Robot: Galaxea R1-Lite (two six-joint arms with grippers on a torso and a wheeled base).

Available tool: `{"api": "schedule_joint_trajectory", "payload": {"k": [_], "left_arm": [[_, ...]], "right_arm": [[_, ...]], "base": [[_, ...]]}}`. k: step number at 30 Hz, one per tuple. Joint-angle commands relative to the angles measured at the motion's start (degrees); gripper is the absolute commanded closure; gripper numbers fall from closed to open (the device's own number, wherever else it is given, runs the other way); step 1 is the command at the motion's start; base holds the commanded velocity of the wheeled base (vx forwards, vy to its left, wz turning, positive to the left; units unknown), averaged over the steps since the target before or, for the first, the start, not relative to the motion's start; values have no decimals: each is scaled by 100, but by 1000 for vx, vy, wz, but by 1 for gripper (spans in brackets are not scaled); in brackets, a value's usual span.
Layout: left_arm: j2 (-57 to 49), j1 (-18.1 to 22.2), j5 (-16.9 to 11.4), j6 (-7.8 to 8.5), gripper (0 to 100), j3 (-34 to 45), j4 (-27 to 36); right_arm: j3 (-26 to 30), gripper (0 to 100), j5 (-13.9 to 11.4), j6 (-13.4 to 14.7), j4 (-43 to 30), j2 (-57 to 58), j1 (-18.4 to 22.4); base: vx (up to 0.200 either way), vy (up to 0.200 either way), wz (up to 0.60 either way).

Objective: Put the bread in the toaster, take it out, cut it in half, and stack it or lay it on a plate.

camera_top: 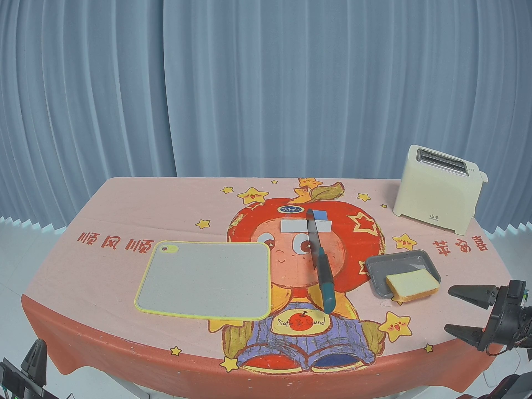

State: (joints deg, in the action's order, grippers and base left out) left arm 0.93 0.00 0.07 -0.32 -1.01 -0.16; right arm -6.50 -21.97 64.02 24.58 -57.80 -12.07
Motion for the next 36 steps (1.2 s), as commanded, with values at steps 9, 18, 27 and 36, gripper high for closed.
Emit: {"api": "schedule_joint_trajectory", "payload": {"k": [9, 18, 27, 36], "left_arm": [[-84, 0, 1, -3, 100, 101, -2], [-84, 0, 1, -3, 100, 101, -2], [-84, 0, 1, -3, 100, 101, -2], [-84, 0, 1, -3, 100, 101, -2]], "right_arm": [[61, 0, -273, 101, 12, -338, 38], [70, 0, -458, 655, 346, -443, 47], [87, 0, -554, 910, 627, -733, 38], [131, 0, -554, 840, 865, -1093, 3]], "base": [[0, 0, 0], [0, 0, 0], [0, 0, 0], [0, 0, 0]]}}
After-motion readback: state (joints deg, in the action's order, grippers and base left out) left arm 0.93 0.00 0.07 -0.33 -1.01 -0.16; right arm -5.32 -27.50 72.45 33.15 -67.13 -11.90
